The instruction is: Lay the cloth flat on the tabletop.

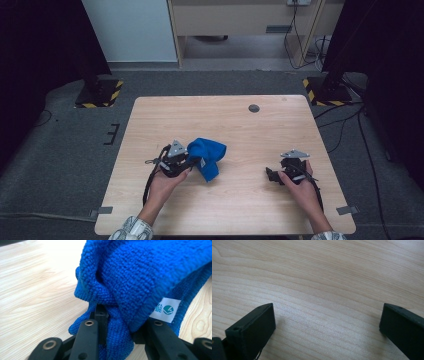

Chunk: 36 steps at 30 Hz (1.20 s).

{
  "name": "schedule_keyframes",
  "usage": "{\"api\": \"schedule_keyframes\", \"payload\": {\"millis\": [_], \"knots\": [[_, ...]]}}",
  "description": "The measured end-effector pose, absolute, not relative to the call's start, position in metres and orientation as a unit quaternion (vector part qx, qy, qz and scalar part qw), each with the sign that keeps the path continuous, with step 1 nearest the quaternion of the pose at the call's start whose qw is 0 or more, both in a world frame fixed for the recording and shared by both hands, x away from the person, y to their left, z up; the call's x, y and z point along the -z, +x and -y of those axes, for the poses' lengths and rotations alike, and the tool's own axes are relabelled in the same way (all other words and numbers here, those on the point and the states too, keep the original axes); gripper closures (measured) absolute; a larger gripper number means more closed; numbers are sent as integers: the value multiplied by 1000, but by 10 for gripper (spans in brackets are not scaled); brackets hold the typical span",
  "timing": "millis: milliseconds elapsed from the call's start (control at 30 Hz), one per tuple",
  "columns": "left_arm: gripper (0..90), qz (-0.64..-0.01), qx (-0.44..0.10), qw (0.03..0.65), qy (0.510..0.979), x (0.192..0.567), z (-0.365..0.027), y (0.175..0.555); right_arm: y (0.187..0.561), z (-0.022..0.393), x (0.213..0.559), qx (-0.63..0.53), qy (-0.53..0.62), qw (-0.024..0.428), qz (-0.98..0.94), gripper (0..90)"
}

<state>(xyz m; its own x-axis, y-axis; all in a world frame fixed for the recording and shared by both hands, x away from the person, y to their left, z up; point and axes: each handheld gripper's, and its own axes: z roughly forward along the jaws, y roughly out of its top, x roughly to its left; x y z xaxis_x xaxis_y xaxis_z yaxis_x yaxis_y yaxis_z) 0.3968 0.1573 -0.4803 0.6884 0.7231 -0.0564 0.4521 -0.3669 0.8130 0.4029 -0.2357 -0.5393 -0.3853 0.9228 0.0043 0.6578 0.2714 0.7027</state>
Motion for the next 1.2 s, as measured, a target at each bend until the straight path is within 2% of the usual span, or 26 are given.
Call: {"api": "schedule_keyframes", "payload": {"millis": [333, 500, 633, 767, 1000, 1067, 1100, 1133, 1200], "knots": [[710, -332, -136, 415, 836, 492, -118, 402, 403, 236, 539, -317, 514, 209, -769, 5], [708, -323, -107, 409, 847, 502, -101, 402, 403, 236, 539, -318, 514, 209, -769, 5], [695, -305, -110, 391, 862, 512, -91, 399, 403, 236, 539, -317, 513, 209, -770, 5], [681, -315, -112, 383, 861, 518, -90, 401, 403, 236, 539, -318, 513, 209, -769, 5], [581, -326, -127, 378, 857, 525, -88, 406, 403, 236, 539, -317, 513, 209, -770, 5], [519, -329, -135, 377, 855, 526, -87, 407, 403, 236, 539, -317, 513, 209, -770, 5], [460, -329, -135, 377, 855, 526, -87, 407, 403, 236, 539, -317, 513, 209, -770, 5], [363, -343, -149, 370, 851, 525, -88, 408, 403, 236, 539, -317, 514, 209, -769, 6], [279, -342, -149, 373, 850, 523, -88, 407, 403, 236, 540, -318, 511, 211, -770, 6]]}}
